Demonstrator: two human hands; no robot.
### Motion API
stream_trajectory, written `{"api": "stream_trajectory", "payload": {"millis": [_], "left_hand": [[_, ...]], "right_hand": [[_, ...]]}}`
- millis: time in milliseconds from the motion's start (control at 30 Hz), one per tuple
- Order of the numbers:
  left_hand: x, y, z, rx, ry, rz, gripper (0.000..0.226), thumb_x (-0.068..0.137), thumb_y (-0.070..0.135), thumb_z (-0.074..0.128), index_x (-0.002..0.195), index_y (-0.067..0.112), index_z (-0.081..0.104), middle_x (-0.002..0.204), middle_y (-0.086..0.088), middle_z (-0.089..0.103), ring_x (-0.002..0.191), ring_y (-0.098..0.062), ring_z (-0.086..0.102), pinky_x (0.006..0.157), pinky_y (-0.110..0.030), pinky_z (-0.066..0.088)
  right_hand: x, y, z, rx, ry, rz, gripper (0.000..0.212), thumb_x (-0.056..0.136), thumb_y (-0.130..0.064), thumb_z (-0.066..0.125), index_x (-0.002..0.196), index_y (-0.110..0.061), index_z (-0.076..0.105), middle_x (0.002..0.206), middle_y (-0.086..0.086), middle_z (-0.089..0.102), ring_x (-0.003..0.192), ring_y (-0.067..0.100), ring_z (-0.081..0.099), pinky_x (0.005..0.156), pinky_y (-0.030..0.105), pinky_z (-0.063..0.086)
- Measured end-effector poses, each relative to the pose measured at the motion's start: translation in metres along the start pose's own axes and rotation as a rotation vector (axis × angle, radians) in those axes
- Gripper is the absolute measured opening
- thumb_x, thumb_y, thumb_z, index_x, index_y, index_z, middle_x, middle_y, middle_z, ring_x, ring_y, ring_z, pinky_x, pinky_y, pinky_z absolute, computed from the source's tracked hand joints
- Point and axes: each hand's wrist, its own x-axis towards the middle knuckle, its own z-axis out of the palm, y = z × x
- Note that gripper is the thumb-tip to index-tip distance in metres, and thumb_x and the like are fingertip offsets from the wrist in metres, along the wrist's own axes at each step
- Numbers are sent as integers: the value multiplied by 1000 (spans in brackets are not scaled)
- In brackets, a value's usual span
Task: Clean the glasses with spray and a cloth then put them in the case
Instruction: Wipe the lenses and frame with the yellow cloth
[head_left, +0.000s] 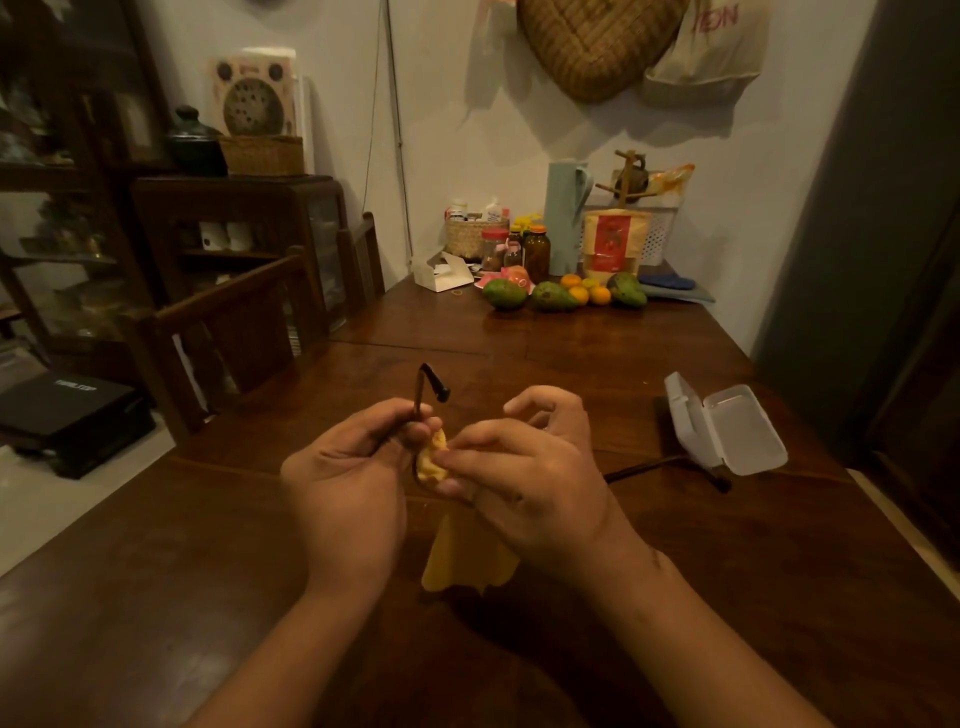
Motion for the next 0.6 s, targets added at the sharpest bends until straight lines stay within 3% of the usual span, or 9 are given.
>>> {"api": "stream_trajectory", "payload": {"millis": [67, 233, 367, 467, 600], "left_hand": [[-1, 0, 1, 12, 3, -4, 47, 79, -17, 60, 81, 26, 78, 80, 0, 76, 76, -18, 74, 64, -22, 57], [2, 1, 2, -30, 28, -32, 43, 77, -19, 60, 77, 21, 77, 76, 1, 76, 72, -13, 73, 63, -20, 57], [3, 0, 0, 21, 28, -35, 33, 77, -19, 61, 83, 12, 72, 76, 2, 76, 71, -11, 73, 61, -17, 56], [5, 0, -2, 103, 26, 12, 29, 78, -15, 63, 88, 11, 73, 79, 6, 76, 72, -9, 73, 64, -16, 56], [4, 0, -1, 96, 32, 27, 35, 79, -15, 63, 87, 18, 72, 79, 9, 76, 73, -10, 73, 66, -17, 57]], "right_hand": [[-3, -5, 2, -23, -55, -48, 26, 89, -39, 66, 109, -26, 76, 116, -6, 70, 116, 26, 40, 88, 35, 29], [-3, -11, 0, 36, -125, -67, 28, 90, -36, 61, 110, -26, 76, 116, -7, 70, 117, 23, 37, 84, 42, 37], [-1, -4, -8, 118, -190, -50, 24, 88, -36, 61, 103, -28, 78, 108, -12, 71, 118, 21, 38, 89, 32, 29], [0, 4, -13, 136, -141, 1, 18, 84, -34, 66, 94, -28, 79, 99, -14, 71, 117, 18, 36, 92, 18, 21], [0, 8, -12, 101, 0, 97, 16, 84, -30, 70, 98, -27, 79, 99, -14, 71, 113, 21, 40, 87, 30, 29]]}}
